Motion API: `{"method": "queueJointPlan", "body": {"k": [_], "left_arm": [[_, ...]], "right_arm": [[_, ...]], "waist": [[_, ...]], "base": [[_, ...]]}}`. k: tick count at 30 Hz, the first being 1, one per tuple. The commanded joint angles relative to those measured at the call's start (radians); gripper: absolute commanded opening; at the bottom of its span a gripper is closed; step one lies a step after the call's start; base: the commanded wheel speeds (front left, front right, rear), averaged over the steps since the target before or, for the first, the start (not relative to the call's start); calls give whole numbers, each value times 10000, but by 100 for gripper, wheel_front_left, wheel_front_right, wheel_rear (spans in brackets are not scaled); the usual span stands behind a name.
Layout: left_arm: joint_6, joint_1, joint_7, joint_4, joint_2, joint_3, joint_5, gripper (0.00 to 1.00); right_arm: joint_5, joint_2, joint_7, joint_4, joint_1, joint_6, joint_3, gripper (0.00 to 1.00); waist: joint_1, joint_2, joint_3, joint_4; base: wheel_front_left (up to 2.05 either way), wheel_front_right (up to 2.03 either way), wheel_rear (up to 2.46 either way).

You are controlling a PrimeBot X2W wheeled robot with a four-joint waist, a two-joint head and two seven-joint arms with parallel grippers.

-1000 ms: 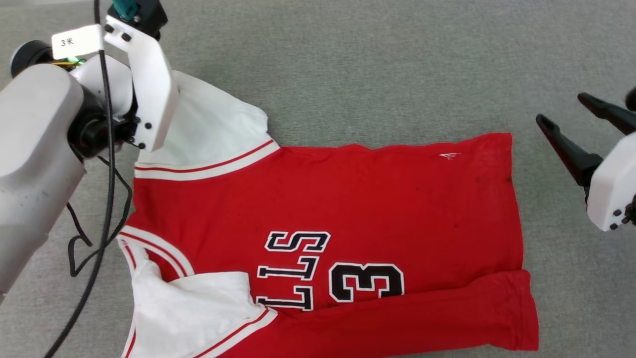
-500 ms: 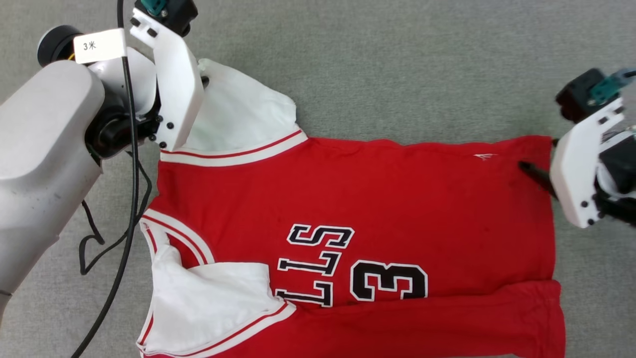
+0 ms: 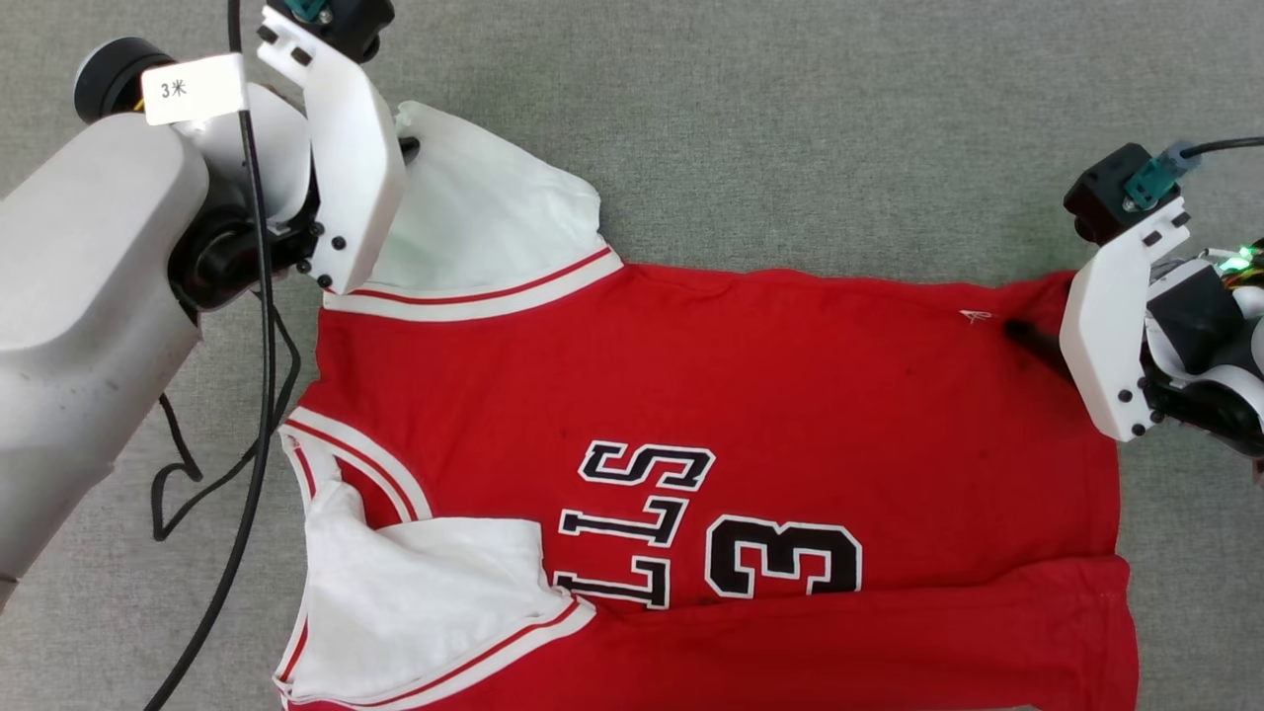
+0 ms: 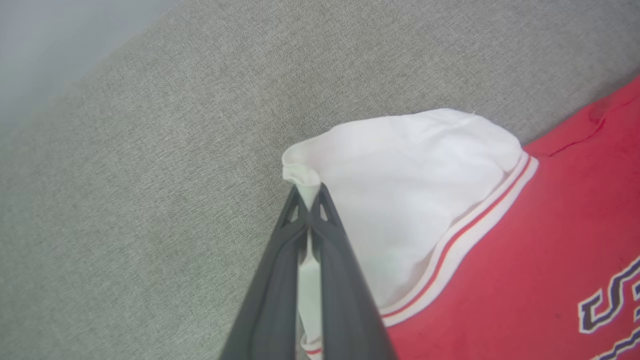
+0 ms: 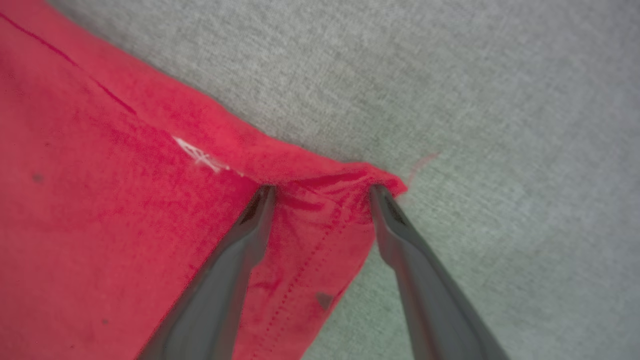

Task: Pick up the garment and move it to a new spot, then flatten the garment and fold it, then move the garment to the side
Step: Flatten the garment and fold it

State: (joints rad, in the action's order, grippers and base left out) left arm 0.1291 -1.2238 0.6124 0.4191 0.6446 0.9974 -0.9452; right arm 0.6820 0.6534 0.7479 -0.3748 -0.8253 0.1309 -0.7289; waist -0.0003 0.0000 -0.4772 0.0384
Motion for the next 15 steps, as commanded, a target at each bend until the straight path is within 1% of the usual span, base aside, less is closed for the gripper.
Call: {"method": "queueJointPlan", "body": {"k": [1, 6, 10, 15], "left_arm": [[6, -71, -77, 22, 25, 38, -33, 0], [6, 163, -321, 115, 172, 130, -205, 0], [6, 484, -584, 21, 325, 210, -334, 0], [6, 1003, -901, -262, 667, 268, -522, 0]], "right_arm": [[117, -250, 66, -577, 721, -5, -598, 0], [270, -146, -1409, -715, 393, -11, -342, 0], [444, -40, -2515, -683, 487, -11, -224, 0], [656, 119, -3390, -399, 830, -9, -153, 0]], "waist": [[3, 0, 45, 29], [3, 0, 430, 99], [3, 0, 924, 81], [3, 0, 1611, 38]], "base": [[0, 0, 0], [0, 0, 0], [0, 0, 0], [0, 0, 0]]}}
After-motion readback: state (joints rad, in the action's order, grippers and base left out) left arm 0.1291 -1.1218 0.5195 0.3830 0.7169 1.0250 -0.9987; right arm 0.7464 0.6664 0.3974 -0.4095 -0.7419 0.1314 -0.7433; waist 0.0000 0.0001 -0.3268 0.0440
